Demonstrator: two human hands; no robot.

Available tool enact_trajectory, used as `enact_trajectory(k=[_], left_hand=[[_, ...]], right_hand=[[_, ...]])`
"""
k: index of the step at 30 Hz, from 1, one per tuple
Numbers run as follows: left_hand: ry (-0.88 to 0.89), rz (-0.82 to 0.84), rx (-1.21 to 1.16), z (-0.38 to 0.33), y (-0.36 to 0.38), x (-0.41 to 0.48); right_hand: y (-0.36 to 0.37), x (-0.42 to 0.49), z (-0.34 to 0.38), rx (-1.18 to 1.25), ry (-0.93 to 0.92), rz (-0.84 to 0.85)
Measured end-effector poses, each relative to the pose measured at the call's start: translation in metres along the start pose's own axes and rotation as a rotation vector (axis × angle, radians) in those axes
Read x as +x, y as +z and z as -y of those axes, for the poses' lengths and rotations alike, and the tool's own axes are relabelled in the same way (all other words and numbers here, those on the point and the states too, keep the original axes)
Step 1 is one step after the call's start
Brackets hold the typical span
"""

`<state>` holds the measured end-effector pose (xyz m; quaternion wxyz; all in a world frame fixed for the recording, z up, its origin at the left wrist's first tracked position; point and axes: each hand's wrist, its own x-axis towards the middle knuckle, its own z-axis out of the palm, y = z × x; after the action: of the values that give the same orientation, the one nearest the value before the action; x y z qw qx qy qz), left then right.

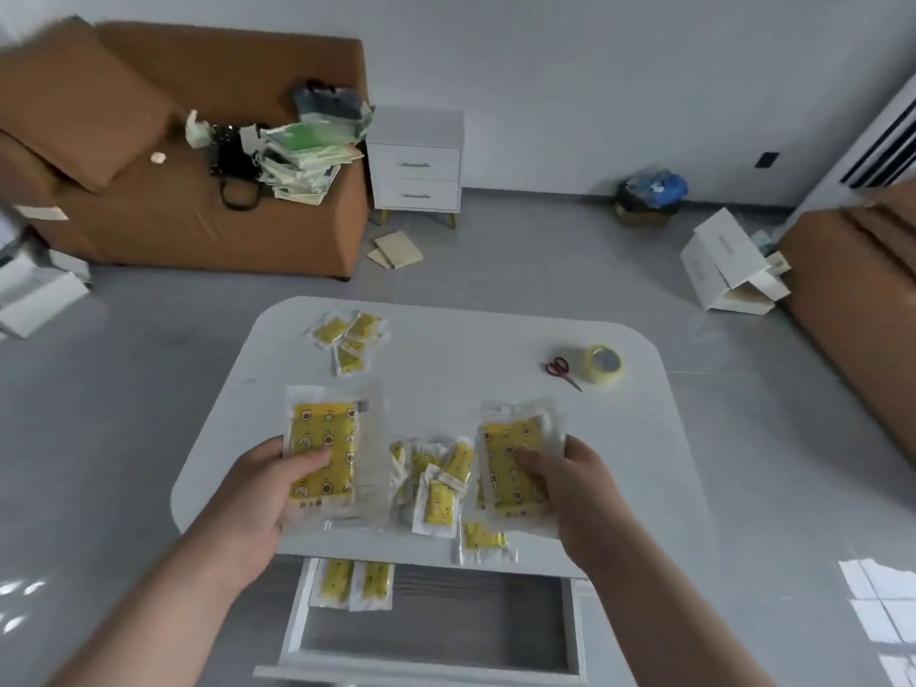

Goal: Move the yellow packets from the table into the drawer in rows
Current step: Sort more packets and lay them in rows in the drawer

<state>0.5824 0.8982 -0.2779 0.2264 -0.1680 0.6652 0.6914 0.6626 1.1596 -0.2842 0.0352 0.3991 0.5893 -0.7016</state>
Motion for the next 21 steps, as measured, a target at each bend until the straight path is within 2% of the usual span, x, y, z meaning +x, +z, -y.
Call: enact_trajectory(k=[9, 17, 21], left_hand=[[-0.051, -0.001, -0.018, 0.056, -0.015, 0.02], [-0.085, 0.025, 0.038, 0.164, -0.021, 0.119], [-0.07, 0.017, -0.054, 0.232, -0.013, 0.185]], right_hand=[[0.041, 0.031, -0.056, -0.051, 0.059, 0.06], [0.063, 0.12, -0.16, -0.065, 0.041, 0.061], [0.07, 0.188, -0.216, -0.077, 0.0, 0.075]])
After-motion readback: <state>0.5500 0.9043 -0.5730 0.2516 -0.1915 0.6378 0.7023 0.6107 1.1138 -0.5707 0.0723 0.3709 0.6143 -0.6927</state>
